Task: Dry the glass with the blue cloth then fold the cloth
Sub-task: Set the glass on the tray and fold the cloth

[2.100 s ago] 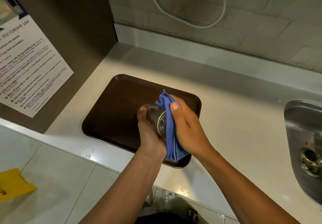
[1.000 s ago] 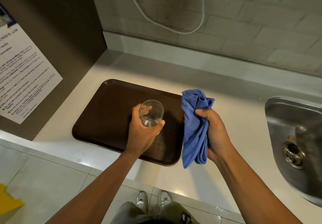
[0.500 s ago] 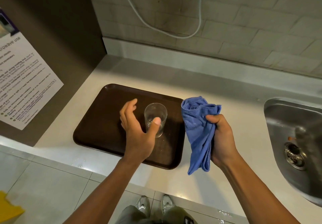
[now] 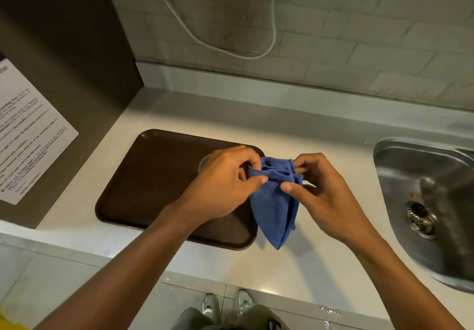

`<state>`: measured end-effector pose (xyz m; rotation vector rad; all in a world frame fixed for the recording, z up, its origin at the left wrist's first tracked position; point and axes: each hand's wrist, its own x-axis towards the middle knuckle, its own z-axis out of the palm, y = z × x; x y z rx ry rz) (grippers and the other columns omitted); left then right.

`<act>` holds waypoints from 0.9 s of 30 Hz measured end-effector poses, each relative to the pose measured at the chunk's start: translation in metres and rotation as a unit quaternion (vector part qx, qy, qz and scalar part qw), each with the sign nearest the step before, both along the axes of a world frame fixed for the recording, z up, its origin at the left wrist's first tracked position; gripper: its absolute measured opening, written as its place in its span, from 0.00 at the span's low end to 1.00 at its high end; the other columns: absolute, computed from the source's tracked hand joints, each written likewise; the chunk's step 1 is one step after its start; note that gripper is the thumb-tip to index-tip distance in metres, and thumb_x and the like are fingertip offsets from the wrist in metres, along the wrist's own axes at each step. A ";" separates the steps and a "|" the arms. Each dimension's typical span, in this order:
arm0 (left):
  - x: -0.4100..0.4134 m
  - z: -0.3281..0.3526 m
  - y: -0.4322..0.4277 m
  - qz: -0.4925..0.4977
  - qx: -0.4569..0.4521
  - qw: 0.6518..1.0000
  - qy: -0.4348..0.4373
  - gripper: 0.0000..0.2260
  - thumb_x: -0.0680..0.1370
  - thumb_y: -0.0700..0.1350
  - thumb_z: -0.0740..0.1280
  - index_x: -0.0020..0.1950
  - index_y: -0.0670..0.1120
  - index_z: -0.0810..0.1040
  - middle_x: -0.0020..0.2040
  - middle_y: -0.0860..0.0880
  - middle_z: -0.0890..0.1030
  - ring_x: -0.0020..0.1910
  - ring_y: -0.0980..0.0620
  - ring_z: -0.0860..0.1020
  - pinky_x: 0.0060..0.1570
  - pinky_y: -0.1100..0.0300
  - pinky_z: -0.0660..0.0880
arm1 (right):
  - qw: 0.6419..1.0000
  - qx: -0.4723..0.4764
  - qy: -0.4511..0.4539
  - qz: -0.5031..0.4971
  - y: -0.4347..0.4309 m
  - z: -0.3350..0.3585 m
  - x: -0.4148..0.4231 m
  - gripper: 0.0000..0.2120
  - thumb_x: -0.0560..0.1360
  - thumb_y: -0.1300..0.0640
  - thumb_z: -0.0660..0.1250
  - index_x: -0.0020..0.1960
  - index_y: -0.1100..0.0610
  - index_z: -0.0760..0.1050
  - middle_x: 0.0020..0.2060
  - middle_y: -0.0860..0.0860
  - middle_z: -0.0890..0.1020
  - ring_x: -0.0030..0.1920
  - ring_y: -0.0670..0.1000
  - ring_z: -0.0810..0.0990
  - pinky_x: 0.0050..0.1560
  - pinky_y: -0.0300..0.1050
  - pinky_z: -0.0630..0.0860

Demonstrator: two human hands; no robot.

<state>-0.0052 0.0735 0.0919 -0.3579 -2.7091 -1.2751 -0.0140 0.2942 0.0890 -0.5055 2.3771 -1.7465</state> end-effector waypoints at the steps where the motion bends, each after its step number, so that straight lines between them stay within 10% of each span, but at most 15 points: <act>1: -0.002 0.003 0.001 -0.008 -0.017 1.000 -0.015 0.06 0.74 0.49 0.75 0.44 0.51 0.79 0.40 0.54 0.83 0.33 0.52 0.79 0.37 0.51 0.80 | 0.999 0.036 0.025 0.000 0.007 0.001 -0.001 0.16 0.72 0.51 0.72 0.57 0.41 0.72 0.50 0.39 0.80 0.53 0.47 0.81 0.51 0.40 0.79; 7: -0.013 0.022 0.011 -0.076 -0.062 0.991 -0.088 0.05 0.72 0.49 0.77 0.43 0.53 0.82 0.32 0.64 0.78 0.28 0.61 0.73 0.34 0.52 0.79 | 0.961 0.226 0.145 0.064 0.030 0.006 -0.003 0.13 0.75 0.48 0.67 0.58 0.49 0.80 0.49 0.42 0.80 0.48 0.45 0.80 0.48 0.42 0.81; 19: -0.029 -0.013 0.039 -0.188 -0.117 0.949 -0.226 0.09 0.74 0.41 0.77 0.52 0.47 0.82 0.40 0.51 0.86 0.33 0.54 0.84 0.38 0.62 0.83 | 0.949 0.241 -0.155 0.134 0.053 -0.015 -0.015 0.11 0.75 0.51 0.72 0.56 0.47 0.77 0.45 0.46 0.83 0.40 0.49 0.86 0.49 0.47 0.82; 27: -0.071 -0.091 0.068 -0.088 -0.157 0.971 -0.157 0.05 0.75 0.37 0.72 0.49 0.45 0.83 0.41 0.50 0.80 0.40 0.52 0.79 0.39 0.59 0.77 | 0.902 0.419 -0.069 0.076 0.049 -0.082 -0.069 0.06 0.75 0.55 0.70 0.51 0.49 0.77 0.50 0.49 0.83 0.45 0.51 0.80 0.46 0.43 0.74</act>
